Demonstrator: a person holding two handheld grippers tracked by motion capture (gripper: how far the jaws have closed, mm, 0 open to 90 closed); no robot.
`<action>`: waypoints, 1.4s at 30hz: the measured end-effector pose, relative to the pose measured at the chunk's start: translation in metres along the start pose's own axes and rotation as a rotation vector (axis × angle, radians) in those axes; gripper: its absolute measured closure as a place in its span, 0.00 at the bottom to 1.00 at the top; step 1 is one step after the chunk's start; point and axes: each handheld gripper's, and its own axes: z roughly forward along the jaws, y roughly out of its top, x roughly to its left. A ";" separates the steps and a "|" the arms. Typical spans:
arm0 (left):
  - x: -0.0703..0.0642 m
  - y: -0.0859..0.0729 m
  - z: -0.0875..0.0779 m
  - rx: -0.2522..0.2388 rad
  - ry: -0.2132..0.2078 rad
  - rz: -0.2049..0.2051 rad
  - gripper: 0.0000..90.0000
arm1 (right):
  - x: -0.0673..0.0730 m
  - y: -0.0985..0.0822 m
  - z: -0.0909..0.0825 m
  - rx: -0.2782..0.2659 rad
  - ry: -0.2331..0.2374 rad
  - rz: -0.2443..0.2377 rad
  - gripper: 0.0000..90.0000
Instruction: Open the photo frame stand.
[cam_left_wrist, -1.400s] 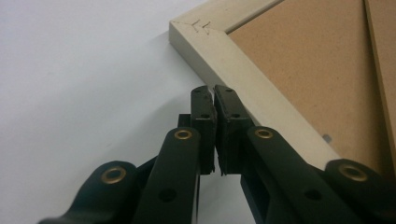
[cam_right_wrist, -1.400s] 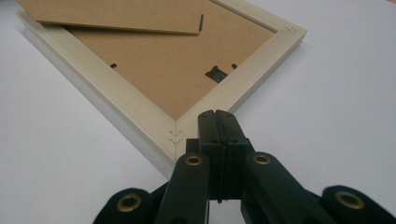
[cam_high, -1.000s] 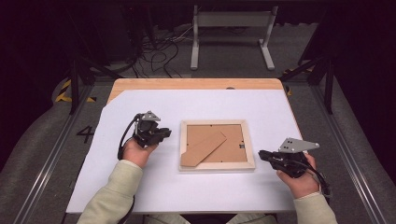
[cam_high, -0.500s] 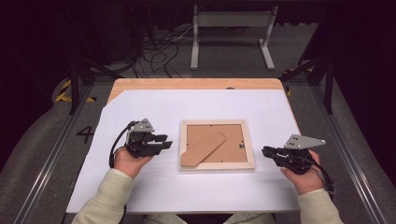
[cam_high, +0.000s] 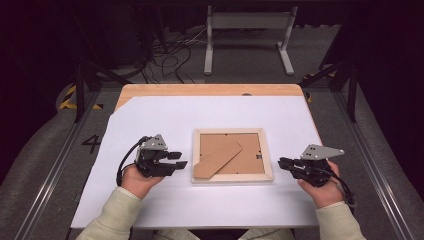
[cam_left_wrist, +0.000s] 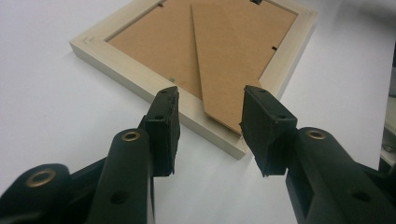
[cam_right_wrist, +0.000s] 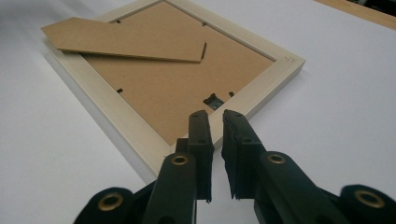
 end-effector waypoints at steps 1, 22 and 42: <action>-0.001 0.000 0.001 0.005 -0.007 0.001 0.63 | 0.000 0.000 0.000 0.000 0.000 0.000 0.91; -0.009 -0.009 0.029 0.139 -0.079 0.027 0.63 | 0.000 -0.001 0.002 0.006 0.009 0.000 0.91; -0.016 -0.011 0.048 0.243 -0.051 0.064 0.81 | -0.001 -0.002 0.003 -0.002 0.019 0.016 0.91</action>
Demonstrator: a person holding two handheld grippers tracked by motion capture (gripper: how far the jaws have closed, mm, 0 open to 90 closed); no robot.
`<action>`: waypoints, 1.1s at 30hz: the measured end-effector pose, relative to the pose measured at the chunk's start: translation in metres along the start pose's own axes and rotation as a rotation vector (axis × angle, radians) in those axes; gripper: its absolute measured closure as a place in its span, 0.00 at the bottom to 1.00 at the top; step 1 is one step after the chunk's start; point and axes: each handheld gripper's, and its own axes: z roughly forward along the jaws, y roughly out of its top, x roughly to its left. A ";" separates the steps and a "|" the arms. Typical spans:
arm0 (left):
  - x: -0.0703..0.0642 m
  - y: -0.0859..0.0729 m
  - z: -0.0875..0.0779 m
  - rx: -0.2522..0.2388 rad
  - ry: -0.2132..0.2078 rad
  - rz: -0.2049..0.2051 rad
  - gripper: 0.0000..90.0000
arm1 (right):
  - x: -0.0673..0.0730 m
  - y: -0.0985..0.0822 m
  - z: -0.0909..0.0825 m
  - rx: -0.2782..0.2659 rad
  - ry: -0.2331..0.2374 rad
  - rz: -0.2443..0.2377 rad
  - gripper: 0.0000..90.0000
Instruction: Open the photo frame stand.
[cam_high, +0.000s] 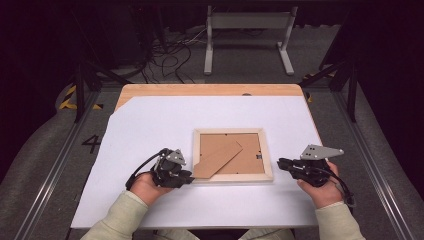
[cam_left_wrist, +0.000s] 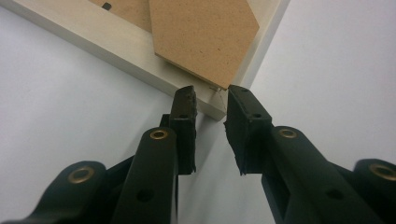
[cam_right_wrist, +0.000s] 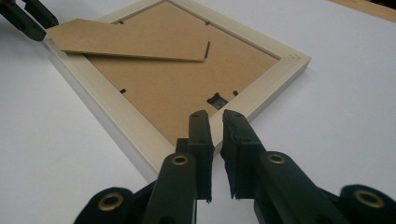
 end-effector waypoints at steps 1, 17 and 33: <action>0.000 0.000 0.000 0.005 0.007 0.003 0.81 | 0.000 0.000 0.000 0.000 0.001 0.000 0.91; -0.006 0.008 -0.010 -0.056 0.005 0.031 0.87 | -0.002 -0.002 0.002 0.006 -0.002 0.007 0.91; -0.009 0.019 -0.026 -0.127 0.004 0.040 0.89 | -0.003 -0.003 0.003 0.010 -0.002 0.010 0.91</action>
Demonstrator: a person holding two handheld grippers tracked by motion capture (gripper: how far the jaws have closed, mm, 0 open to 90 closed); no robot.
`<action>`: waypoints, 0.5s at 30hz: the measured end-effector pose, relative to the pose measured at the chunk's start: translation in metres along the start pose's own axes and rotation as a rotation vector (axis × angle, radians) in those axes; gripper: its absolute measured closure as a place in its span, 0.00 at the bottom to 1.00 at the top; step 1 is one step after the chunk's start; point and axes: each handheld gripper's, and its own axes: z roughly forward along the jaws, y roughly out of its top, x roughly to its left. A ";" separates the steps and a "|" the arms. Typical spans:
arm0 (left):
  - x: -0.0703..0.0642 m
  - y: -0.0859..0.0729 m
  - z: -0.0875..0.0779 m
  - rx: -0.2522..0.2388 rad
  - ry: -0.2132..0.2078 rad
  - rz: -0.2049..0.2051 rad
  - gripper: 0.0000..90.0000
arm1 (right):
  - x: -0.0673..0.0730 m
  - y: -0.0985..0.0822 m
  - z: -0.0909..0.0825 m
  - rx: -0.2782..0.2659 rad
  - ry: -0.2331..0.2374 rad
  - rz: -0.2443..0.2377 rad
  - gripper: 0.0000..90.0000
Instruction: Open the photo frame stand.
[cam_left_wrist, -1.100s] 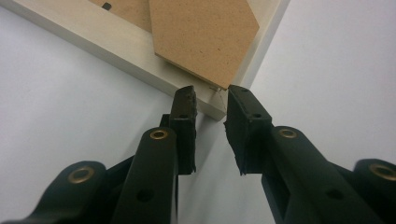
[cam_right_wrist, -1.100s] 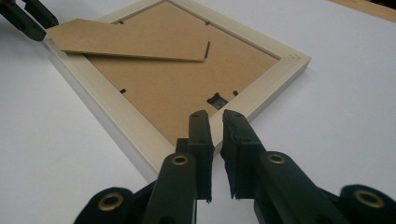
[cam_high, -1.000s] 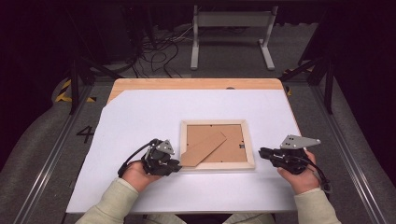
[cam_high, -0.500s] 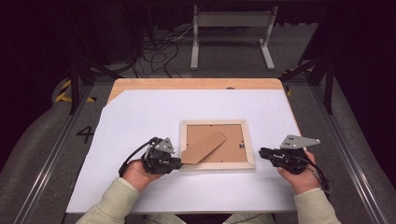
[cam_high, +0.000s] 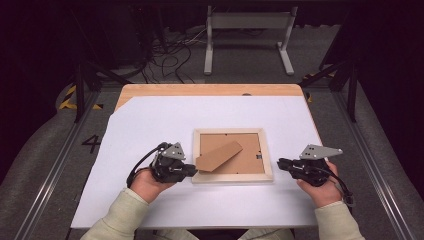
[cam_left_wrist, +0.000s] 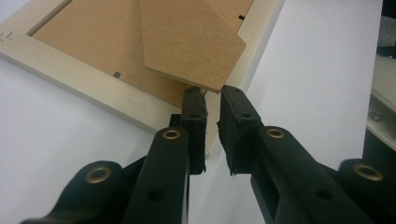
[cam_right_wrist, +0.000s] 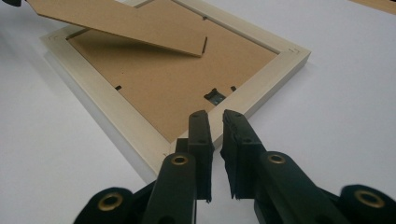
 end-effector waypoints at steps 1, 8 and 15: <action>0.000 0.000 0.000 -0.004 0.001 0.004 0.89 | 0.000 0.000 0.000 0.001 -0.001 0.000 0.91; 0.000 0.004 -0.004 -0.036 -0.001 -0.006 0.89 | 0.000 0.000 0.000 0.001 -0.001 0.002 0.91; 0.000 0.010 -0.008 -0.066 -0.003 -0.009 0.90 | -0.001 -0.001 0.001 0.002 -0.004 0.004 0.91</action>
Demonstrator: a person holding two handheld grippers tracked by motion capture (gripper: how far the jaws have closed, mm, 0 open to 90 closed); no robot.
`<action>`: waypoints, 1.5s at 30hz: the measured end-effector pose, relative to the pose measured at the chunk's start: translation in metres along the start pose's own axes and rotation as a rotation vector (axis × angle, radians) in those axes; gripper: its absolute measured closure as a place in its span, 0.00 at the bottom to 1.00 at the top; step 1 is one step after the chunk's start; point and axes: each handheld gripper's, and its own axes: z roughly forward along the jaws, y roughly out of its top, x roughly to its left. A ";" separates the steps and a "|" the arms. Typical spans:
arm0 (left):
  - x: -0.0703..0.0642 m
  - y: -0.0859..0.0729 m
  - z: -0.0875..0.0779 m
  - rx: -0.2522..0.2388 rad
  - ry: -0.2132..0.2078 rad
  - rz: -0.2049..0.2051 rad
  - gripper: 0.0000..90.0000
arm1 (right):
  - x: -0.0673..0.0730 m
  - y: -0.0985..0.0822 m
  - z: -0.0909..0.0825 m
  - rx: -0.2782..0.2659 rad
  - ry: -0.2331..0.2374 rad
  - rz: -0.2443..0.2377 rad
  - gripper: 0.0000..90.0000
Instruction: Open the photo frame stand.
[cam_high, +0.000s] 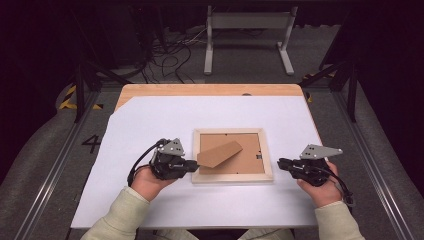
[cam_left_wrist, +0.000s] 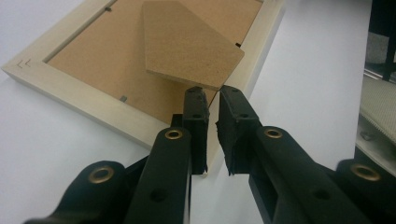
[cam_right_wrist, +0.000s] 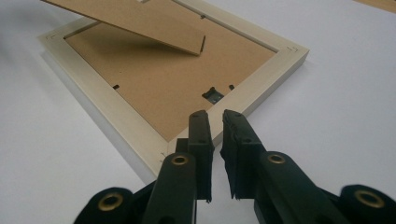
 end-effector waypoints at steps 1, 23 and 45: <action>0.000 0.001 0.000 -0.007 0.000 -0.003 0.90 | 0.000 0.000 0.000 0.001 0.000 0.000 0.91; 0.000 0.030 -0.005 -0.079 0.068 -0.035 0.94 | -0.004 -0.004 0.002 0.009 -0.005 0.013 0.91; -0.001 0.051 -0.003 -0.140 0.098 -0.065 0.92 | -0.006 -0.006 0.001 0.008 -0.007 0.020 0.91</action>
